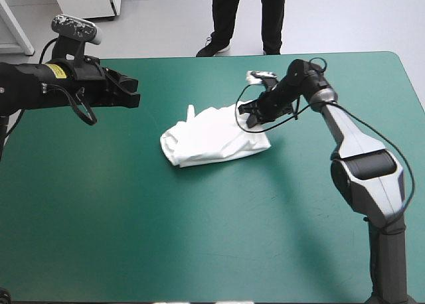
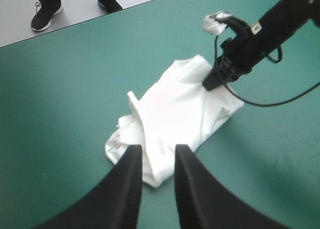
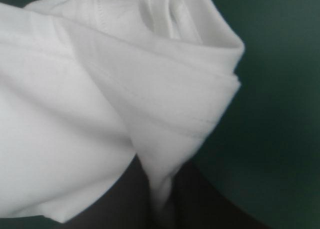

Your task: Fold the cloth

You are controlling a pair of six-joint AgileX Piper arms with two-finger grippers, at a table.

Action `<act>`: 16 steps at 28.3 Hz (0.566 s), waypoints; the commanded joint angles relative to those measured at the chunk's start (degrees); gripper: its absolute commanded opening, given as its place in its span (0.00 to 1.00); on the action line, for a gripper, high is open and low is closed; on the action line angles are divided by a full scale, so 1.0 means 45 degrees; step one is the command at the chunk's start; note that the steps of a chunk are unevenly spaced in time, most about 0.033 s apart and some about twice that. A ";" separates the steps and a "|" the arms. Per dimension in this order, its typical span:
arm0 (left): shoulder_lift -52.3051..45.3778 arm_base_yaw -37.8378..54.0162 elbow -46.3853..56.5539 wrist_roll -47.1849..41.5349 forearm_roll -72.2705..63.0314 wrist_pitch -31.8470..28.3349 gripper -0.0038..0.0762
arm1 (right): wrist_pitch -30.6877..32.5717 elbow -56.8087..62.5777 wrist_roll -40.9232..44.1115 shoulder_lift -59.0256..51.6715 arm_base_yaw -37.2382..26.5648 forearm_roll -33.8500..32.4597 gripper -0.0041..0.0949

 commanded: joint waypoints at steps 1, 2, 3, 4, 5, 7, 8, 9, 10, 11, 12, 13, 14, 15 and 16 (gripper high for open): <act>-0.0402 0.0001 -0.0385 0.0122 -0.0774 0.0331 0.27 | -0.0081 -0.0121 0.0282 -0.1924 -0.1083 -0.0961 0.04; -0.0402 0.0001 -0.0385 0.0147 -0.0867 0.0331 0.27 | -0.0081 0.0116 0.0335 -0.2221 -0.1438 -0.1149 0.04; -0.0402 0.0001 -0.0385 0.0206 -0.0934 0.0331 0.27 | -0.0081 0.0452 0.0335 -0.2528 -0.1800 -0.1185 0.04; -0.0402 0.0001 -0.0385 0.0283 -0.1025 0.0331 0.27 | -0.0081 0.0758 0.0335 -0.2760 -0.2104 -0.1185 0.04; -0.0402 0.0001 -0.0385 0.0415 -0.1139 0.0331 0.27 | -0.0081 0.1155 0.0306 -0.3033 -0.2484 -0.1207 0.04; -0.0402 0.0001 -0.0385 0.0526 -0.1324 0.0253 0.27 | -0.0081 0.2347 0.0219 -0.3807 -0.3500 -0.1789 0.04; -0.0402 0.0001 -0.0385 0.0555 -0.1324 0.0250 0.27 | -0.0081 0.2781 0.0219 -0.4086 -0.3782 -0.2003 0.04; -0.0402 0.0001 -0.0385 0.0559 -0.1348 0.0250 0.27 | -0.0081 0.3215 0.0219 -0.4372 -0.4045 -0.2198 0.04; -0.0402 0.0001 -0.0385 0.0559 -0.1344 0.0250 0.27 | -0.0081 0.3652 0.0199 -0.4662 -0.4243 -0.2328 0.04; -0.0402 0.0001 -0.0385 0.0559 -0.1344 0.0219 0.27 | -0.0081 0.4084 0.0115 -0.4933 -0.4467 -0.2518 0.04; -0.0402 0.0001 -0.0385 0.0559 -0.1344 0.0162 0.27 | -0.0081 0.4515 0.0127 -0.5203 -0.4653 -0.2807 0.04; -0.0402 0.0001 -0.0385 0.0559 -0.1351 0.0156 0.27 | -0.0081 0.4859 0.0127 -0.5417 -0.4779 -0.3035 0.04; -0.0378 0.0001 -0.0385 0.0559 -0.1405 0.0133 0.27 | -0.0081 0.5294 0.0127 -0.5673 -0.4913 -0.3277 0.04; -0.0377 0.0001 -0.0385 0.0559 -0.1431 0.0135 0.27 | -0.0081 0.5738 0.0104 -0.5933 -0.5045 -0.3522 0.04; -0.0377 0.0001 -0.0385 0.0559 -0.1432 0.0135 0.27 | -0.0081 0.6082 0.0108 -0.6137 -0.5131 -0.3797 0.04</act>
